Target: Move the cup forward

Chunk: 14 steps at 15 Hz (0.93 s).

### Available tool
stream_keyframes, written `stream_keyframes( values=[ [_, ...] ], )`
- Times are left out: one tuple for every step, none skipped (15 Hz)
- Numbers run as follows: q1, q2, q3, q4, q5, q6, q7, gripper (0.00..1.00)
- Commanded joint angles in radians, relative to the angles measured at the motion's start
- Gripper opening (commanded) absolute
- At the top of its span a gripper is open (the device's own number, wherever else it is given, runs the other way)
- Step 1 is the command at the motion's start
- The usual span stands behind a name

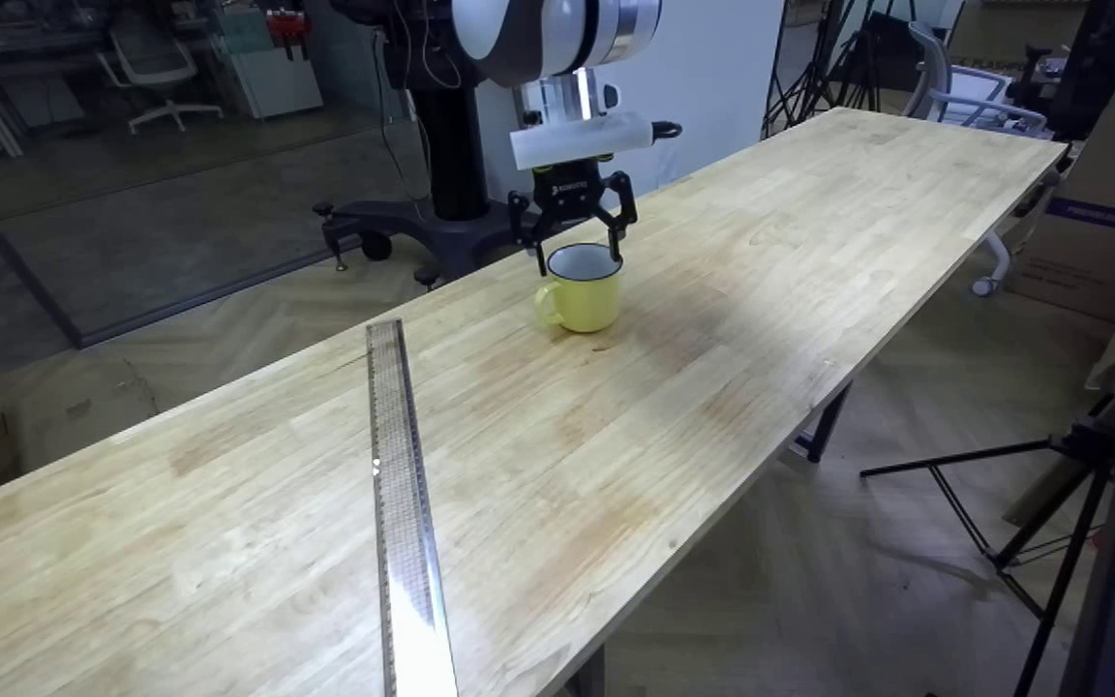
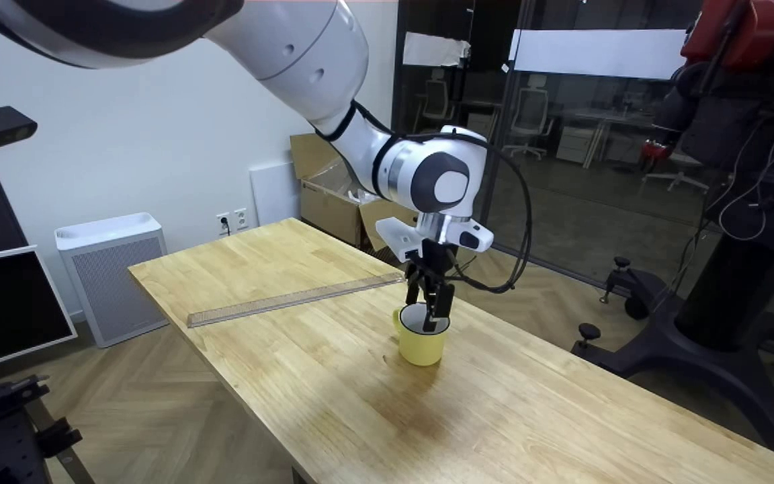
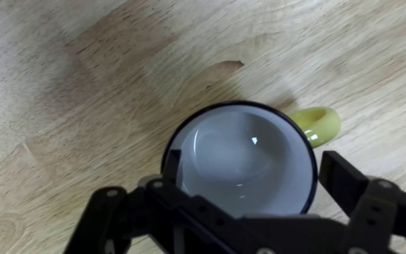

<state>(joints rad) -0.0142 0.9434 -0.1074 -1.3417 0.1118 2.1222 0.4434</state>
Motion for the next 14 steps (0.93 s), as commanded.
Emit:
stream_keyframes(
  values=[
    [0.005, 0.043, -0.005, 0.079, -0.014, -0.038, -0.006, 1.0],
    [0.006, 0.047, -0.005, 0.087, -0.018, -0.04, -0.007, 1.0],
    [0.007, 0.052, -0.005, 0.095, -0.021, -0.042, -0.01, 1.0],
    [0.008, 0.056, -0.005, 0.103, -0.025, -0.044, -0.012, 1.0],
    [0.009, 0.061, -0.004, 0.112, -0.026, -0.046, -0.014, 1.0],
    [0.009, 0.067, -0.004, 0.122, -0.026, -0.05, -0.015, 1.0],
    [0.007, 0.074, -0.003, 0.133, -0.025, -0.057, -0.016, 1.0],
    [0.006, 0.08, -0.002, 0.142, -0.024, -0.06, -0.017, 0.98],
    [0.006, 0.087, -0.001, 0.151, -0.024, -0.063, -0.02, 0.74],
    [0.006, 0.094, -0.002, 0.159, -0.024, -0.064, -0.02, 0.74],
    [0.006, 0.099, -0.001, 0.167, -0.025, -0.067, -0.022, 0.71],
    [0.005, 0.105, -0.001, 0.174, -0.024, -0.07, -0.024, 0.64],
    [0.005, 0.11, -0.001, 0.181, -0.024, -0.072, -0.026, 0.55],
    [0.005, 0.116, -0.001, 0.188, -0.024, -0.074, -0.027, 0.48]
  ],
)
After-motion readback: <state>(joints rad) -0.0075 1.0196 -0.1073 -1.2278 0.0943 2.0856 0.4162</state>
